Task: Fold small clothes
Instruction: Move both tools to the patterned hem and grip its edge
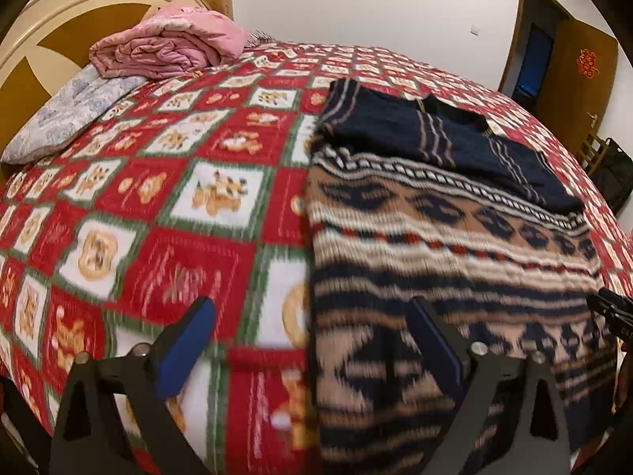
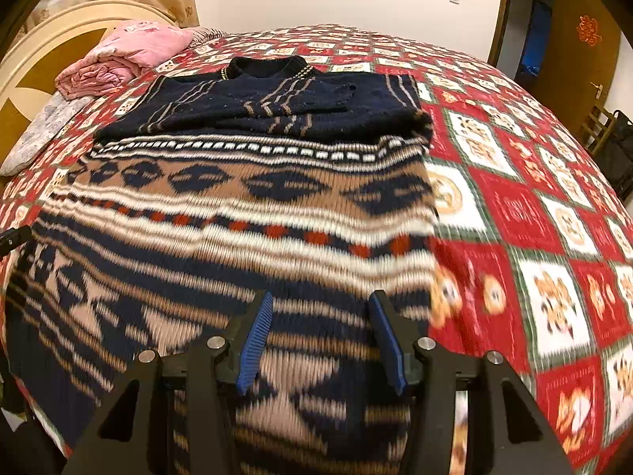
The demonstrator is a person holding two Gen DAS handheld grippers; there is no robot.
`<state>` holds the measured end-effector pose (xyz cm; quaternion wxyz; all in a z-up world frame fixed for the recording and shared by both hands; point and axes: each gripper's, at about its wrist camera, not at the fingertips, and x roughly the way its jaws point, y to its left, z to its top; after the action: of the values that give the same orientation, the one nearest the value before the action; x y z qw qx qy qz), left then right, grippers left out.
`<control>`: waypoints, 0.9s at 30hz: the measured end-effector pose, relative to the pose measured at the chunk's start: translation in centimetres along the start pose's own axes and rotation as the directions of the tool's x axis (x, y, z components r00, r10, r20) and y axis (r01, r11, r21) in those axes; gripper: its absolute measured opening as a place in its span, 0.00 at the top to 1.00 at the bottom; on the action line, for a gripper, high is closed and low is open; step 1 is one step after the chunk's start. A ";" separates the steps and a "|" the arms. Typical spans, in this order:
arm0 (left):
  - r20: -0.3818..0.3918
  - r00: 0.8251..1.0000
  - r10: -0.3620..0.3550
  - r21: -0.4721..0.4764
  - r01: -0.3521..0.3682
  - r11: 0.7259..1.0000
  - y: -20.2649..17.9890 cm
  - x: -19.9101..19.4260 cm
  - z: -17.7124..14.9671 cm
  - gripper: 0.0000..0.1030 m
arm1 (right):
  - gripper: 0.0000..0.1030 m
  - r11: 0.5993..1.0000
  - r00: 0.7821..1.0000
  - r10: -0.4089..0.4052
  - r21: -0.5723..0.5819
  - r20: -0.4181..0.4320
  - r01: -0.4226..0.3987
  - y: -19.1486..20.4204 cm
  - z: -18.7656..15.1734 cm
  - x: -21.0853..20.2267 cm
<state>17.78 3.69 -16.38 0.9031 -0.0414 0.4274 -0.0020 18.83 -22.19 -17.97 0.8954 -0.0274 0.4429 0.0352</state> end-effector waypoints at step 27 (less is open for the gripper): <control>-0.033 0.996 -0.081 0.105 0.084 0.991 -2.0 -4.8 -9.9 0.51 | 0.45 0.999 0.998 -0.033 0.022 0.056 0.032 0.6 -10.7 -6.7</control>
<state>7.21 1.21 -18.79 0.8969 -0.0110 0.4377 -0.0625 6.26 -22.71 -19.08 0.9083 -0.0242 0.4173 0.0166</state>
